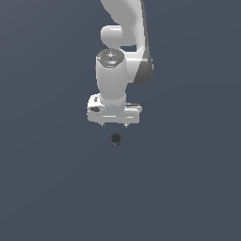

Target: Pick up the object and move it to a goal position.

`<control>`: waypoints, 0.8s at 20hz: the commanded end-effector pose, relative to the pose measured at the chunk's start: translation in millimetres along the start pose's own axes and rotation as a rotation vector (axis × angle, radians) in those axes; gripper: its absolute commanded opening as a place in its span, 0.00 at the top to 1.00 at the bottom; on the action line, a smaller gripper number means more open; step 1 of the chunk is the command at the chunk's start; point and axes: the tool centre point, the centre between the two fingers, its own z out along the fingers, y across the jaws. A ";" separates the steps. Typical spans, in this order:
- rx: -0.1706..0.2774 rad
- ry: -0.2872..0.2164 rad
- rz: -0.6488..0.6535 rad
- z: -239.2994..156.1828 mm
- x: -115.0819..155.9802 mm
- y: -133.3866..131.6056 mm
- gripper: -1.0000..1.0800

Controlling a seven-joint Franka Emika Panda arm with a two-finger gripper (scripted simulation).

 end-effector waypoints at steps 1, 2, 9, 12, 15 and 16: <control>-0.002 -0.004 0.009 -1.2 -1.1 5.7 0.04; -0.002 -0.004 0.009 -1.2 -1.0 5.1 0.04; -0.003 -0.003 -0.026 5.5 -1.5 4.3 0.04; -0.004 -0.004 -0.062 12.6 -2.4 4.3 0.04; -0.005 -0.005 -0.111 22.1 -3.7 4.2 0.04; -0.006 -0.006 -0.131 25.8 -4.3 4.2 0.04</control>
